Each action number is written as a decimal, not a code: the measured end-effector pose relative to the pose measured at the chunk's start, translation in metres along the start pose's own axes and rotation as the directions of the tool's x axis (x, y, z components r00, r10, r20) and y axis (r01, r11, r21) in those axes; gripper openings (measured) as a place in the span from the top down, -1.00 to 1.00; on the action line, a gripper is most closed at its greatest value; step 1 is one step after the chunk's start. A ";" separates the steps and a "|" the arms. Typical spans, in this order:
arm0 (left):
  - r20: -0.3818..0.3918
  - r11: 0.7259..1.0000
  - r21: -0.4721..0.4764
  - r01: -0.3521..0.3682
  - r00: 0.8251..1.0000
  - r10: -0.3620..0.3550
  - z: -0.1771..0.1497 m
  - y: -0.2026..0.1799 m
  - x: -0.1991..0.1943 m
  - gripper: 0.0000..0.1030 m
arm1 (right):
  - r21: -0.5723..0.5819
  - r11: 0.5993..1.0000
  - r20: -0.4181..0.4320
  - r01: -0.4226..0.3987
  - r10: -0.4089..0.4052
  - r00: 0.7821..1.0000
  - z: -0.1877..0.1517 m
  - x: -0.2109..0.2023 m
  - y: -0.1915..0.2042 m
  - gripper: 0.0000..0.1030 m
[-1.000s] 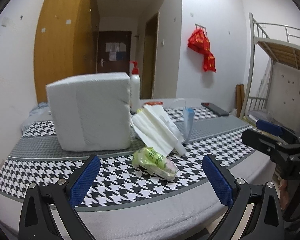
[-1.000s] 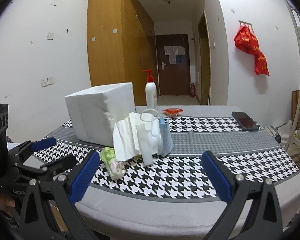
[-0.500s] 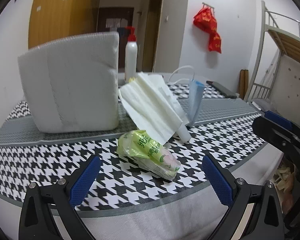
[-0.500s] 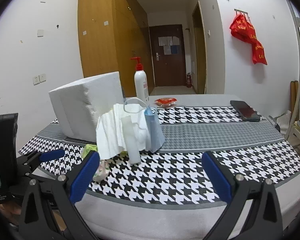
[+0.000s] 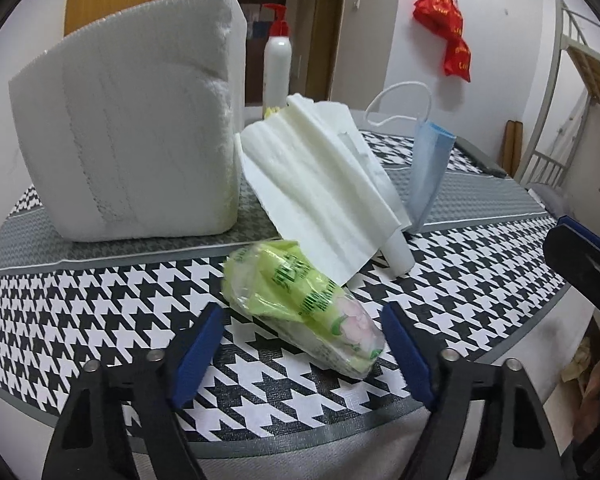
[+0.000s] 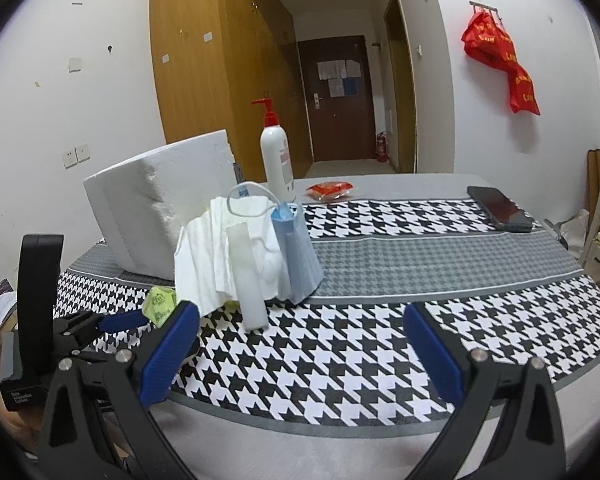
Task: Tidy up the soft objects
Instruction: 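Reach the left gripper toward the green-and-white wrapped package, then close the left gripper on the package while the right gripper grasps the blue mask, then lift the package and mask and carry both toward the white foam box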
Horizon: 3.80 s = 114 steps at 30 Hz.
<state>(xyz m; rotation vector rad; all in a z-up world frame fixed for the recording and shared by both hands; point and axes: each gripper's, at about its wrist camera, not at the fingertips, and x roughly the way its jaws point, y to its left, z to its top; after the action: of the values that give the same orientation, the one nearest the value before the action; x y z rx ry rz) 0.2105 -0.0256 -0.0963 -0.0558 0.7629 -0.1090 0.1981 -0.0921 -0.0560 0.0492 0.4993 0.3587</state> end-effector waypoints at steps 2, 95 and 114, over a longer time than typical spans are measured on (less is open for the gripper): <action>-0.009 1.000 0.001 -0.007 1.000 0.007 0.000 -0.001 0.004 -0.47 | -0.001 1.000 -0.005 -0.002 0.002 1.000 0.000 0.003 0.000 -0.99; 0.226 0.994 0.094 0.061 0.971 -0.081 0.000 0.047 -0.103 0.40 | 0.120 0.991 0.064 0.062 -0.070 0.996 0.046 -0.039 -0.021 0.73; 0.302 0.996 0.087 0.000 0.953 -0.027 0.005 0.055 -0.131 0.40 | 0.043 0.999 0.095 -0.032 0.028 0.995 0.056 -0.045 0.019 0.73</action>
<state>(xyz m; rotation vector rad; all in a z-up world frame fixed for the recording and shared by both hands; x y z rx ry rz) 0.1241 0.0450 -0.0076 0.0046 0.4503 -0.1427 0.1819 -0.0876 0.0167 0.1162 0.4128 0.3729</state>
